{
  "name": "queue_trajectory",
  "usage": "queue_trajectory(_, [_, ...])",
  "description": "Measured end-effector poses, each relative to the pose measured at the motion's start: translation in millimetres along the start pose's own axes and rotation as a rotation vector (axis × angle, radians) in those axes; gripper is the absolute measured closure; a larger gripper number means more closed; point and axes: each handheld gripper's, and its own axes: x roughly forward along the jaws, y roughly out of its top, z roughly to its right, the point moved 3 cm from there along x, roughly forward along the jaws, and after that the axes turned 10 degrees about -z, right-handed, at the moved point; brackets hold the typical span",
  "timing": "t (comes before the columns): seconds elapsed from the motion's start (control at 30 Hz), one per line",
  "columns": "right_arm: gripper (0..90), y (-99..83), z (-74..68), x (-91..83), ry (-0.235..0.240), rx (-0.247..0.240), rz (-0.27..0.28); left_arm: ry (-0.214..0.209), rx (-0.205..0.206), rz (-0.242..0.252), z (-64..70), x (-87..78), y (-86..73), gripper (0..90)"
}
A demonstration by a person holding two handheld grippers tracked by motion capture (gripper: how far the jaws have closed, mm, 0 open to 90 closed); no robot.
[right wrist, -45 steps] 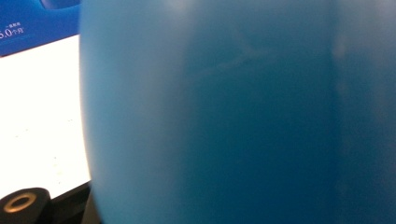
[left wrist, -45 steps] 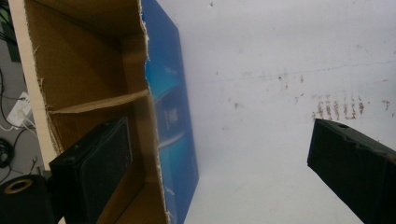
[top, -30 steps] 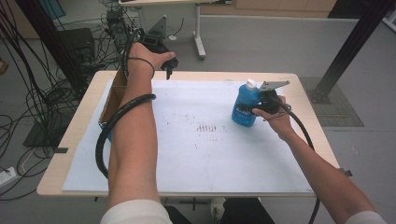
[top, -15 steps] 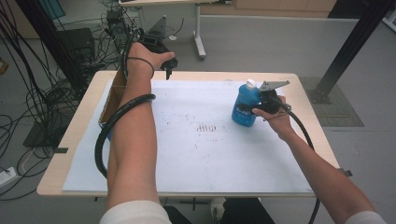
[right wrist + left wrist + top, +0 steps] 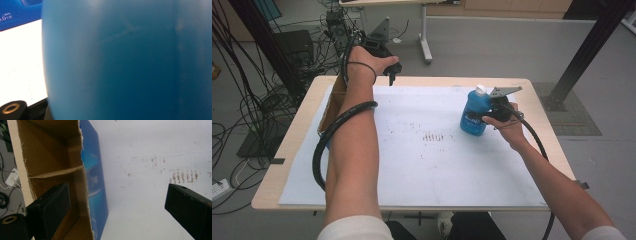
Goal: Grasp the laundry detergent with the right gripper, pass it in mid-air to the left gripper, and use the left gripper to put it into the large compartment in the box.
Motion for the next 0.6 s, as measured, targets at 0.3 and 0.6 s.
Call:
queue_trajectory(0.3, [45.2, -0.3, -0.2, 0.0, -0.002, 0.0, 0.002, 0.001, 0.005, 0.004, 1.0, -3.1, -0.2, 6.7])
queue_trajectory(0.6, [45.2, -0.4, -0.6, 0.0, -0.005, 0.001, 0.004, 0.0, 0.007, 0.006, 2.0, -4.5, -0.8, 6.7])
